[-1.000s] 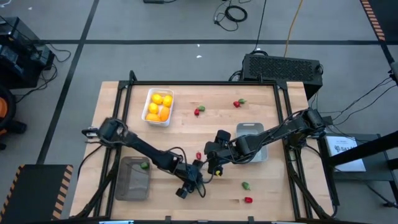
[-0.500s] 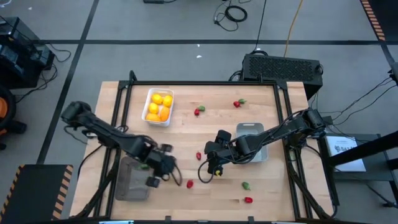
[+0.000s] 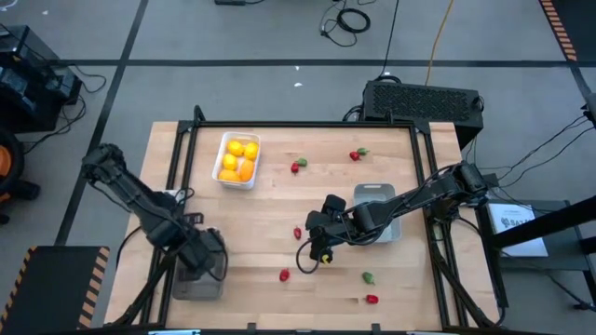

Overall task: Sort produce into baskets
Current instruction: Put the bottom left green chili pepper into the transparent black bin

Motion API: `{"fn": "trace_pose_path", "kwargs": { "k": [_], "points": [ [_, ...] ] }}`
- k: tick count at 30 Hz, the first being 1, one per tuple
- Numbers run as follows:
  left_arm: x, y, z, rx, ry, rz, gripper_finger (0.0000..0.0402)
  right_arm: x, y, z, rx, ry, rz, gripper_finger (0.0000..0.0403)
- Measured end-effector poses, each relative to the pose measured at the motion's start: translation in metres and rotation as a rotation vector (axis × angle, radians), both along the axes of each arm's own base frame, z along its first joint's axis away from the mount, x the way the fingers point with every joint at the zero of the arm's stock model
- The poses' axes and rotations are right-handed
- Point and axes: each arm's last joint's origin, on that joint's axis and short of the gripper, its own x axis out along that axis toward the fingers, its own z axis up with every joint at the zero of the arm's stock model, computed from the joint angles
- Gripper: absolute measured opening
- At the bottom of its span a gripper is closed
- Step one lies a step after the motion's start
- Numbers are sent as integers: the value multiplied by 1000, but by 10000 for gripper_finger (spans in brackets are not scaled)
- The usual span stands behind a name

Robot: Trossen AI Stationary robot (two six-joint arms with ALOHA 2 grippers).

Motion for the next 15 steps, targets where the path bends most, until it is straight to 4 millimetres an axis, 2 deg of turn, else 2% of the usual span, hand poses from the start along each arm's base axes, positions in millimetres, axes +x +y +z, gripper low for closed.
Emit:
{"fn": "trace_pose_path", "kwargs": {
  "k": [9,15],
  "points": [
    [-8,-2,0,57,9,-9,105,0,0,0,0,-1,0,320],
    [-8,-2,0,57,8,-9,152,1,0,0,2,-6,0,320]
  ]
}}
